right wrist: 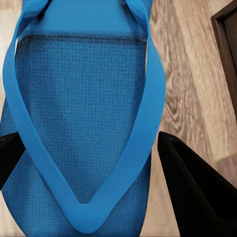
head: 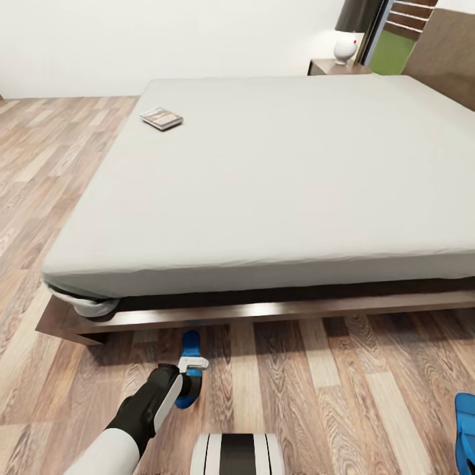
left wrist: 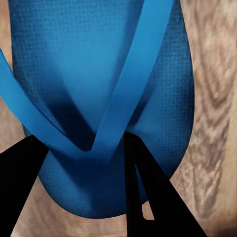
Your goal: In the bedroom, move the book from the bed onto either nightstand, and place the two sandals side by side next to the bed.
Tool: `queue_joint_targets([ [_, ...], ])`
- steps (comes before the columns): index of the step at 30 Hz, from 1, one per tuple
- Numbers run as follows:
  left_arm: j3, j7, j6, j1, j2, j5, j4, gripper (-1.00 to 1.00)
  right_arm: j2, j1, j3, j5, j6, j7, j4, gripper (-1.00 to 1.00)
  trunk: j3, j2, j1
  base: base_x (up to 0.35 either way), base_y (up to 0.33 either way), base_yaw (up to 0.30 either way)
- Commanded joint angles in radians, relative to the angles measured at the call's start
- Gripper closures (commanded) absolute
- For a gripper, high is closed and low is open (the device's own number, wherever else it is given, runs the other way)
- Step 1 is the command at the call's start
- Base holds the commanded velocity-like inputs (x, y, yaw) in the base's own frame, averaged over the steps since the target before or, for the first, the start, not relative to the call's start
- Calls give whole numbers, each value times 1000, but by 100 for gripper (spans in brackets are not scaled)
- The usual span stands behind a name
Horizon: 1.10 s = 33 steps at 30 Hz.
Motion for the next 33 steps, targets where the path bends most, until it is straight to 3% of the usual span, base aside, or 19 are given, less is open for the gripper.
queue_joint_targets([
  [1,-4,9,-7,0,0,10,-1,100,0,-1,-8,2,-2,7,1,100,-5,-1,0,0,0,0],
  [4,-6,3,-82,1,1,10,0,100,0,-1,-9,2,-3,7,1,100,-17,-1,2,0,0,0],
  [7,-8,0,-112,1,2,9,0,100,0,-1,-9,2,-4,7,1,100,-21,-1,2,0,0,0],
  [33,-31,11,-121,1,0,5,0,100,0,-1,-8,2,-5,7,1,100,-25,-2,2,-32,0,0],
])
